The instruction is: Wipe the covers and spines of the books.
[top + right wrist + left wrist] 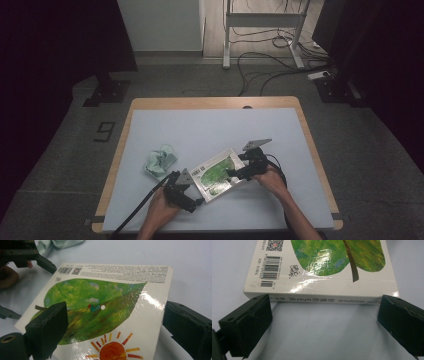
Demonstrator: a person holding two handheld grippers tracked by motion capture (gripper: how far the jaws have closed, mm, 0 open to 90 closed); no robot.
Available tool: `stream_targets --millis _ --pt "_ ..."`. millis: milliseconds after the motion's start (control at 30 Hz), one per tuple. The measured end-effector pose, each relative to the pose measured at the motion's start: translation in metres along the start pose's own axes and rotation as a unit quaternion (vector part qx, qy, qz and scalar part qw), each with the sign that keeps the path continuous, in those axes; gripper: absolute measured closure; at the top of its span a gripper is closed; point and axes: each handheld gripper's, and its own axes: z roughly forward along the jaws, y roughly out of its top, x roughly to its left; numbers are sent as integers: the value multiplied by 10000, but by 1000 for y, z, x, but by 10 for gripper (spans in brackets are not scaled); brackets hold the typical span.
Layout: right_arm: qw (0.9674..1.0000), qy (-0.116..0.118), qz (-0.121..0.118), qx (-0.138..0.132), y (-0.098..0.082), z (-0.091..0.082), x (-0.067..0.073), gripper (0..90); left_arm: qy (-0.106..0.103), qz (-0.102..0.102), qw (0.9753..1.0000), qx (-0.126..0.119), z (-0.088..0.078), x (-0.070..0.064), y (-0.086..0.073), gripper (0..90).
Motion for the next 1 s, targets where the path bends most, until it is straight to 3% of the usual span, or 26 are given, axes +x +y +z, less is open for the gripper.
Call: stream_targets --millis 133,167,200,233,267,300,333,367,467,700,900,1000 --pt "9999 26 52 -88 2 -6 4 62 4 1 10000 -1 0 0 0 0" --pt "9999 73 58 -103 2 -7 4 133 6 2 10000 0 0 0 0 0" --pt "9991 419 106 -55 1 -8 4 176 9 7 10000 4 0 0 0 0" --pt "9944 1029 230 -40 0 -5 5 175 7 6 10000 4 0 0 0 0" --pt "9940 1077 211 4 0 -3 11 167 8 4 10000 4 0 0 0 0" --pt "9975 689 -28 130 1 0 18 158 9 2 10000 3 0 0 0 0" --pt "9984 351 -325 293 2 3 24 130 9 2 10000 3 0 0 0 0" --pt "9982 281 -393 355 3 4 25 130 11 1 10000 2 0 0 0 0" --pt "9987 264 -277 325 4 1 20 148 12 1 10000 2 0 0 0 0" --pt "9977 61 -421 520 6 -4 10 159 16 2 10000 6 0 -1 0 0" --pt "9965 114 -513 646 12 -7 3 162 21 -1 10000 -3 0 -1 0 0" --pt "9950 66 -642 758 15 -9 3 205 24 11 10000 14 0 -1 0 0"
